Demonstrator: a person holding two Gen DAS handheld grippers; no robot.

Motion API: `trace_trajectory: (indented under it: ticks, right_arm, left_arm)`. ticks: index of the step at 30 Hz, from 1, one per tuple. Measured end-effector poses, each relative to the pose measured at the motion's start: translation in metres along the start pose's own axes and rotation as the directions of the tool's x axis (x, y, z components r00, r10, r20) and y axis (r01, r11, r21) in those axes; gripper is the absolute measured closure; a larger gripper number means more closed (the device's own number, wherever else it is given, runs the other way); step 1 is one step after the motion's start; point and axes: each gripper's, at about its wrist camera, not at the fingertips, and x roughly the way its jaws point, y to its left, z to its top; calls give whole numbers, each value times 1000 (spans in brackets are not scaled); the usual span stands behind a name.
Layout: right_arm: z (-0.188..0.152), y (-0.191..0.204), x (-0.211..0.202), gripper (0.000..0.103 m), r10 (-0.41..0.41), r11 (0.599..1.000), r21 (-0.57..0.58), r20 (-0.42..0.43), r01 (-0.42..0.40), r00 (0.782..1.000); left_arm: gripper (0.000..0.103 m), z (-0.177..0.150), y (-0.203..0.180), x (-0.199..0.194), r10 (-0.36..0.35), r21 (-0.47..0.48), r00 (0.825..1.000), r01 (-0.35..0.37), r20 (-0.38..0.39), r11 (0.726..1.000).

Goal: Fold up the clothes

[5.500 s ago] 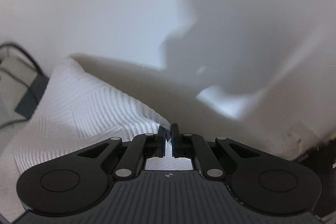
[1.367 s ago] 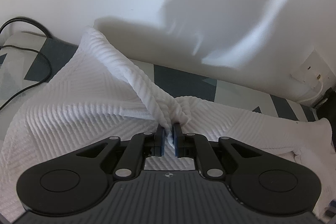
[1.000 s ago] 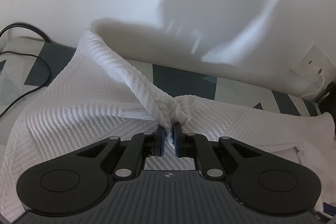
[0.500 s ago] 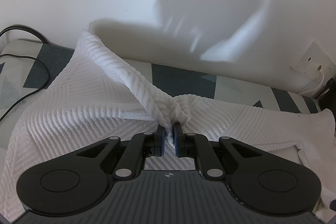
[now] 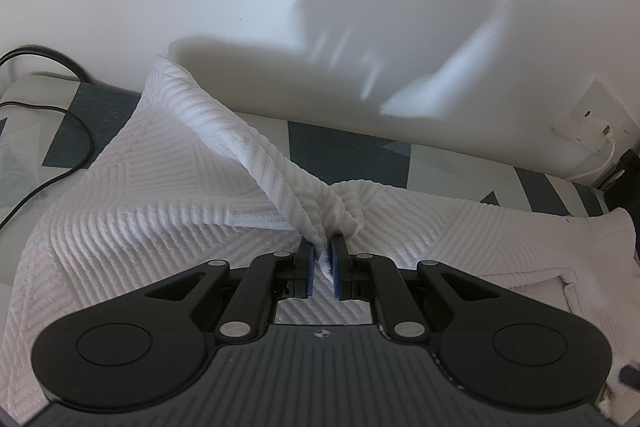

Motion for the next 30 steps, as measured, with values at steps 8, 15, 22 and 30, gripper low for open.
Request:
trace_trajectory:
  ticks: [8,15,22,30]
  right_arm:
    - [-1,11,-8,95,60,992,-111,-53,-66,997]
    - [-26,16,17,87,45,987,-144,-140,-65,989]
    - [24,-39,-3,51,58,998,38,28,-60,998]
    - [97,-152,58,52,-342,887,368,117,279,933]
  left_arm:
    - [92,-1,1,0,3,4,1000,-3,6,1000]
    - [92,-2,1,-1,15,13,1000,-15,12,1000]
    - [92,-3,1,-1,19,3,1000,-19,13,1000]
    - [92,-6,-5,-2,55,9,998,-55,27,998]
